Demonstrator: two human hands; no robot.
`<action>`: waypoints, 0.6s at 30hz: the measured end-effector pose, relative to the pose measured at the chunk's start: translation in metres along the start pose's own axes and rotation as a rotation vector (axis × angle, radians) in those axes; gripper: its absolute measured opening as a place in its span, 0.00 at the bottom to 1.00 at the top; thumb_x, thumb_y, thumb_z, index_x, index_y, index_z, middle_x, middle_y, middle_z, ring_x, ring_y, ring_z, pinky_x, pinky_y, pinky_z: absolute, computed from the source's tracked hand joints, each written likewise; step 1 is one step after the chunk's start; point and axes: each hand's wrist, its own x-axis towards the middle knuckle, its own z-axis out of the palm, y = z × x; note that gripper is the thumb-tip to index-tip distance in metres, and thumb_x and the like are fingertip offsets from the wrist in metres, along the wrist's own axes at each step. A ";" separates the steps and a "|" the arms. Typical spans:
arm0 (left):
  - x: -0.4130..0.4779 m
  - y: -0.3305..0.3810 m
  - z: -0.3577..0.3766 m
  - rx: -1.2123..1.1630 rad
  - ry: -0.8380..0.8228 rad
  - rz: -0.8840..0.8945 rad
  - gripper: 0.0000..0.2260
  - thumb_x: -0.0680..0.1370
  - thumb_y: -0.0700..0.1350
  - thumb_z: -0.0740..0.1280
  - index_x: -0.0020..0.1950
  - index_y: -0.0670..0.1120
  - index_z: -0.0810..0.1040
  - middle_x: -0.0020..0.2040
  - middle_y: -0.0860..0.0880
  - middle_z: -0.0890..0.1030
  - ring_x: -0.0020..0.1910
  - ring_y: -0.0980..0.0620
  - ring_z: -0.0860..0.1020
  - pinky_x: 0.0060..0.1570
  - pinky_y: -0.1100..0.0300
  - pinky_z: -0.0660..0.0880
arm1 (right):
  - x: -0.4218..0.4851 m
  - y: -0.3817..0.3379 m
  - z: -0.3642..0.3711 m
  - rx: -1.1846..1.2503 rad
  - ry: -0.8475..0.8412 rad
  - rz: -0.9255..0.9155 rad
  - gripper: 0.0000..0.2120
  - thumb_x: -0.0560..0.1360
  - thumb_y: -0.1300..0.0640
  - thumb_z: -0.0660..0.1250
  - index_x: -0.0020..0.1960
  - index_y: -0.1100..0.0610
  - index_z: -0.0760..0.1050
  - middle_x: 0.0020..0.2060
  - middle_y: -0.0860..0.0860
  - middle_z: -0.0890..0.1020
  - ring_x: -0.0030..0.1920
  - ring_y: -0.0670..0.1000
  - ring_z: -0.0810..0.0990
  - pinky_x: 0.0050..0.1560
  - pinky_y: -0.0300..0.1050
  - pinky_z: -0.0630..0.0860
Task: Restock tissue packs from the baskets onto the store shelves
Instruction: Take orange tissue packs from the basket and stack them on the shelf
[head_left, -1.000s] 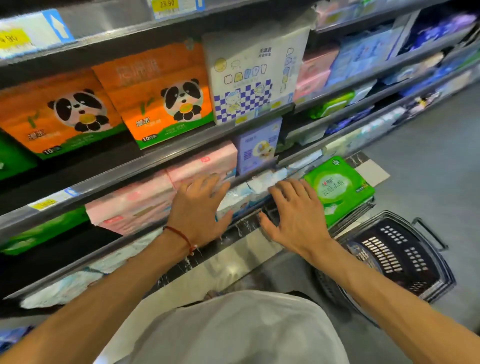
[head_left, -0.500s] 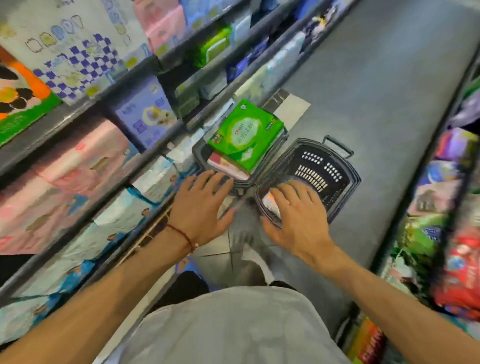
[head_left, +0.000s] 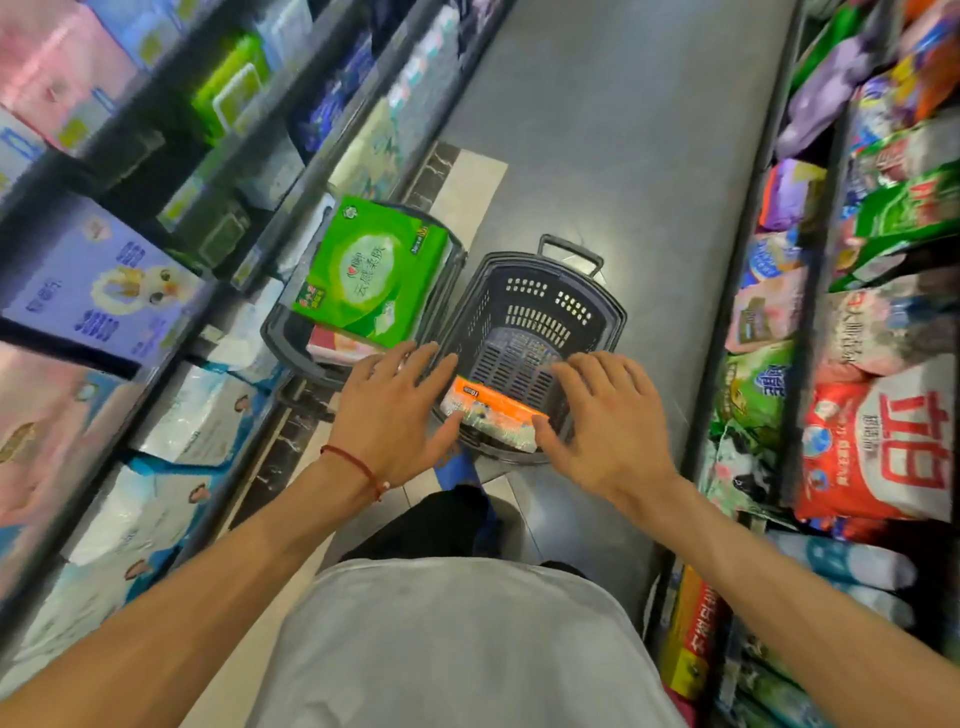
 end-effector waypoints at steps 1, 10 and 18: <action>0.014 -0.002 0.002 -0.005 -0.002 0.012 0.29 0.77 0.62 0.63 0.72 0.48 0.76 0.69 0.44 0.79 0.69 0.41 0.74 0.61 0.45 0.74 | 0.009 0.006 0.000 -0.012 -0.013 0.019 0.29 0.78 0.38 0.64 0.68 0.58 0.79 0.64 0.55 0.81 0.66 0.59 0.77 0.71 0.57 0.68; 0.114 -0.034 0.026 -0.037 0.022 0.087 0.29 0.76 0.61 0.65 0.73 0.47 0.77 0.70 0.44 0.79 0.68 0.41 0.76 0.62 0.45 0.73 | 0.093 0.040 0.016 -0.040 -0.094 0.095 0.30 0.80 0.37 0.62 0.70 0.59 0.77 0.66 0.57 0.81 0.72 0.61 0.75 0.74 0.61 0.69; 0.163 -0.038 0.082 -0.044 -0.084 -0.003 0.30 0.77 0.61 0.63 0.74 0.47 0.74 0.73 0.44 0.75 0.70 0.40 0.73 0.61 0.44 0.71 | 0.149 0.077 0.083 0.018 -0.218 0.025 0.30 0.79 0.37 0.63 0.71 0.58 0.77 0.67 0.56 0.81 0.73 0.60 0.74 0.77 0.59 0.65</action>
